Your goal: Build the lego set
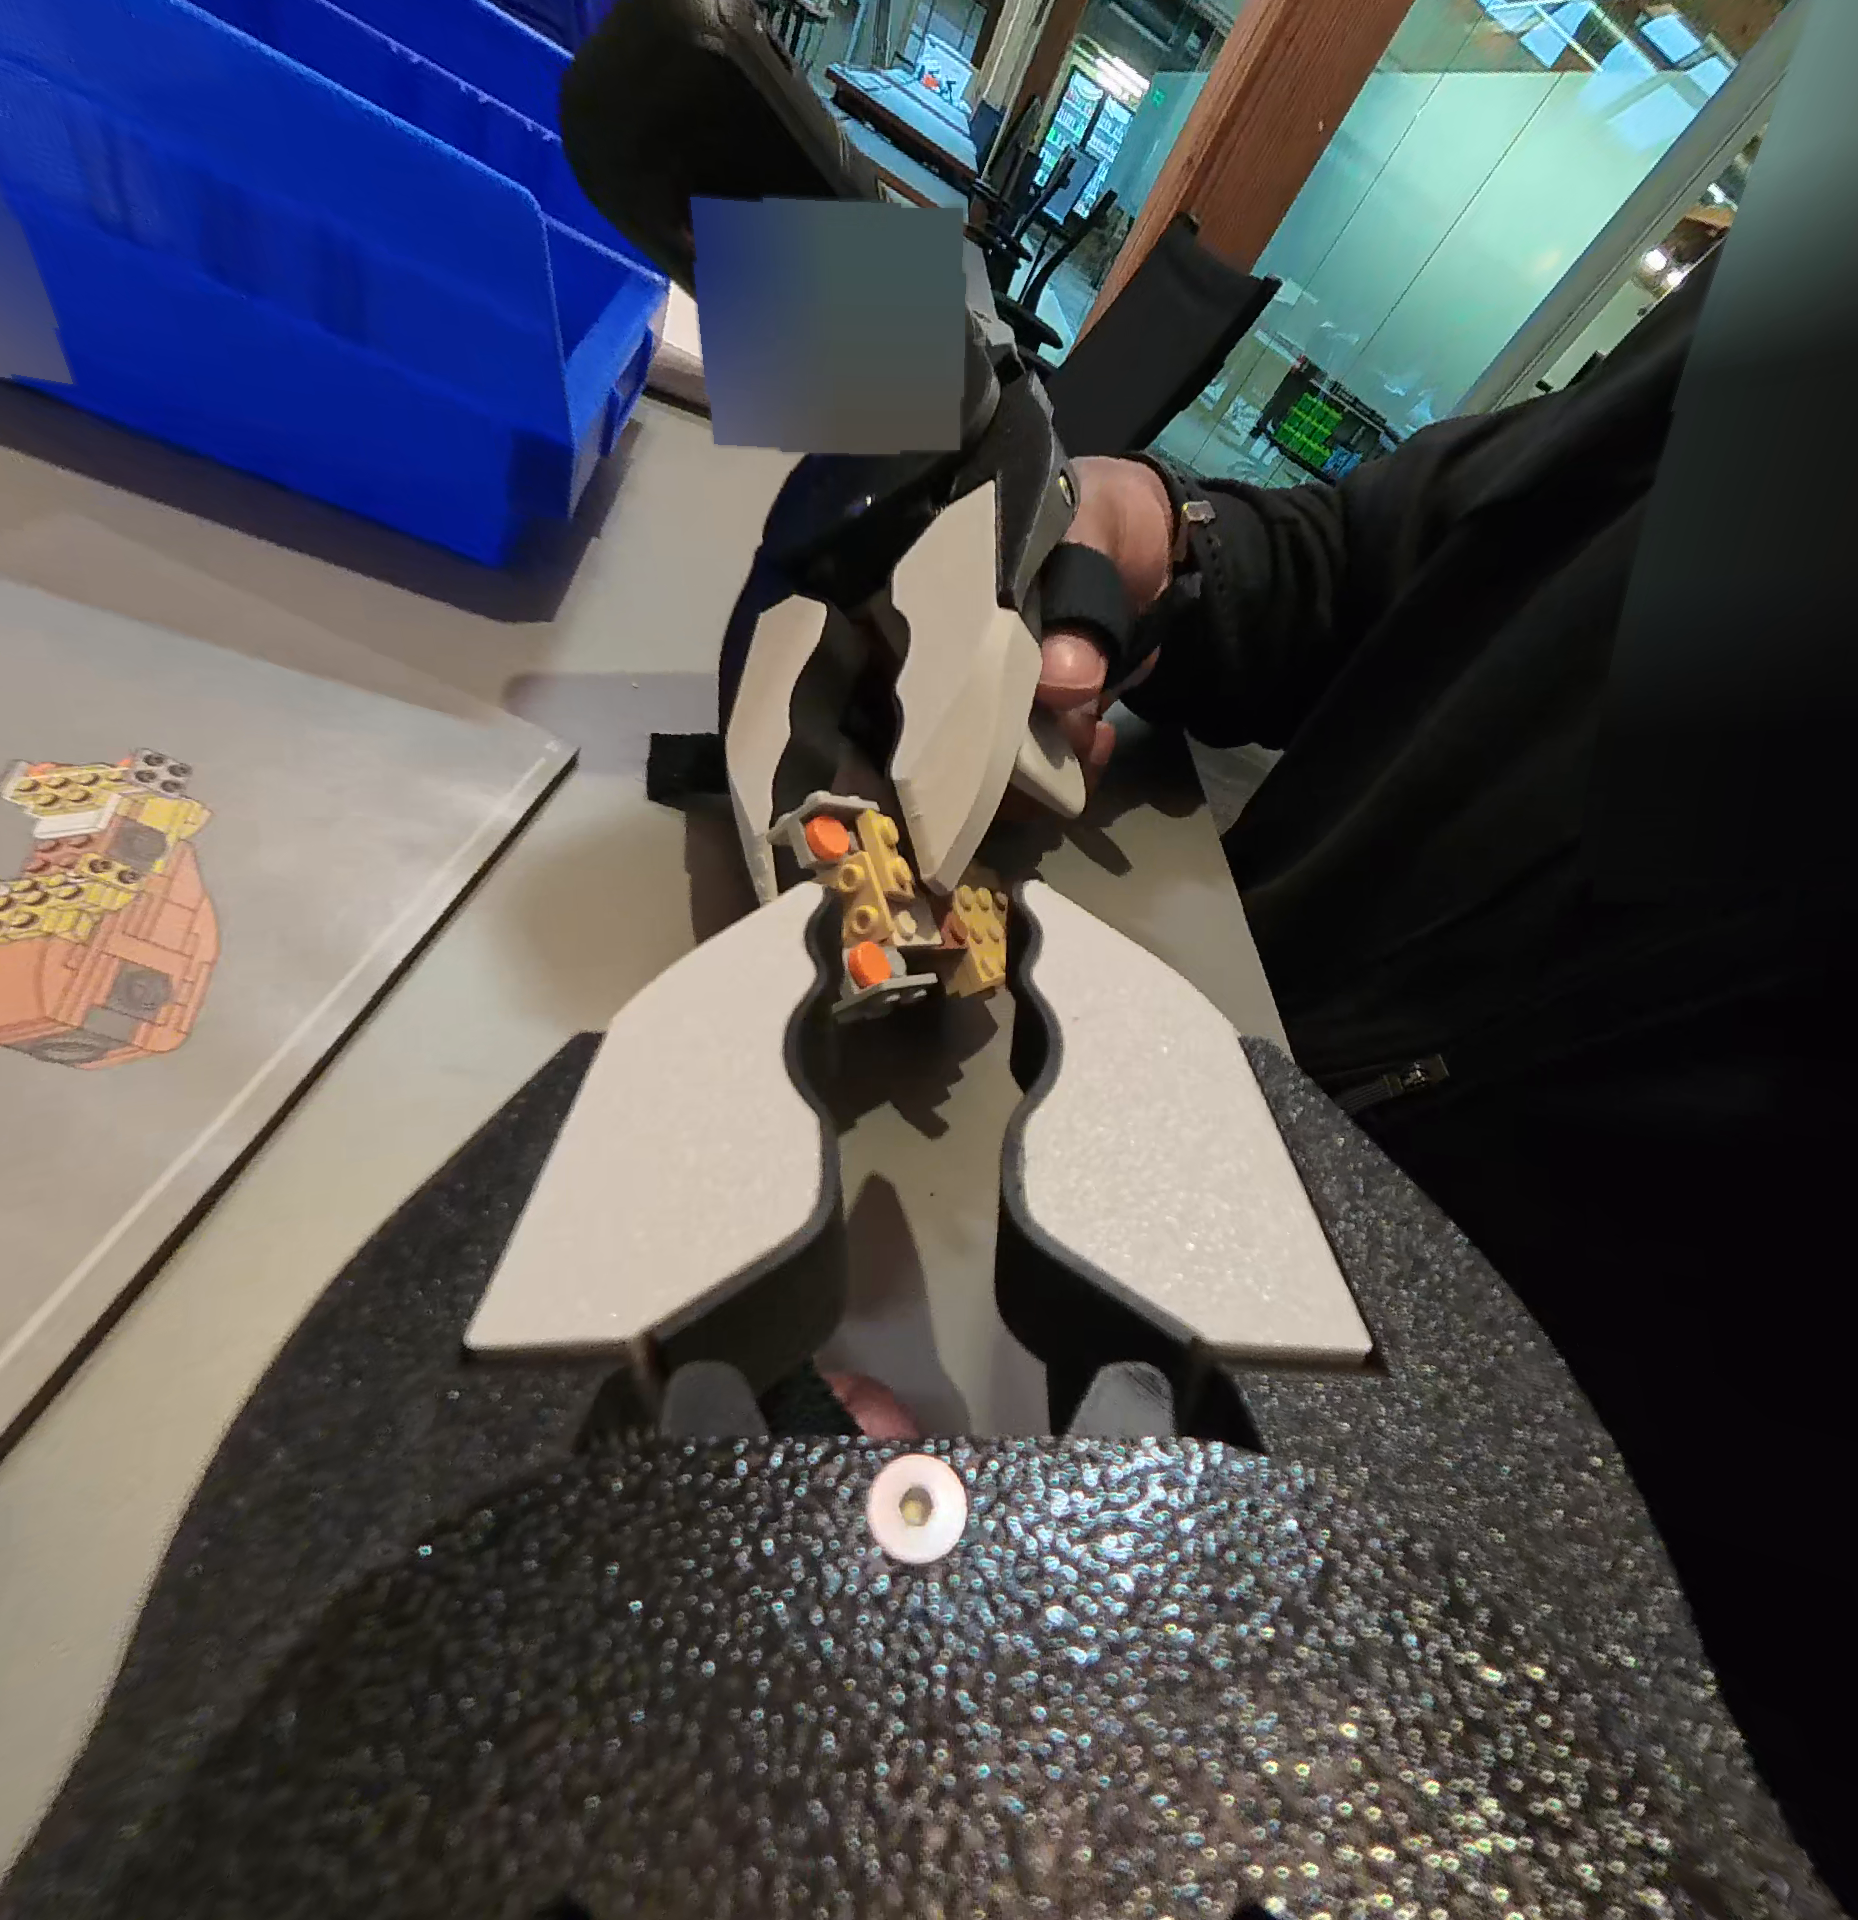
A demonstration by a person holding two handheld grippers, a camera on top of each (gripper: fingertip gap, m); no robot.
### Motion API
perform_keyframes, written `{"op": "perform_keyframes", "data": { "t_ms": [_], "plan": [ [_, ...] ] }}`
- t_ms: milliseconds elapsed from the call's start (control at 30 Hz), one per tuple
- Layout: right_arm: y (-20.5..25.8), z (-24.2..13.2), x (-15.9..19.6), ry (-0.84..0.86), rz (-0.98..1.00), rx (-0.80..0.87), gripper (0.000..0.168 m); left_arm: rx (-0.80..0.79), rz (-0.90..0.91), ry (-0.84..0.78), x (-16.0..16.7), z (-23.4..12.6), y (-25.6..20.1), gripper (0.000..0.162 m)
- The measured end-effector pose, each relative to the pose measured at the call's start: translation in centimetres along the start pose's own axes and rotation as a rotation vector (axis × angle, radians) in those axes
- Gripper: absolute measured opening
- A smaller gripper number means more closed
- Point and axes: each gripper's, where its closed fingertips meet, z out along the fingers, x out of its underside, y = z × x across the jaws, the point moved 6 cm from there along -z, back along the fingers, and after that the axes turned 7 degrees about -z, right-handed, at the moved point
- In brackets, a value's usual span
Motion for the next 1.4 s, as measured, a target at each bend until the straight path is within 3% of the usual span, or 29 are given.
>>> {"op": "perform_keyframes", "data": {
  "t_ms": [833, 1400],
  "plan": [
    [0.1, 0.0, 0.2, 0.015, -0.067, 0.056, 0.032, -0.029, -0.082, -0.008, 0.1, 0.1, 0.6, 0.018],
    [1.7, 0.2, 0.1, 0.099, -0.627, 0.408, 0.032, -0.049, -0.037, -0.002, 0.2, 0.1, 0.6, 0.022]
  ]
}}
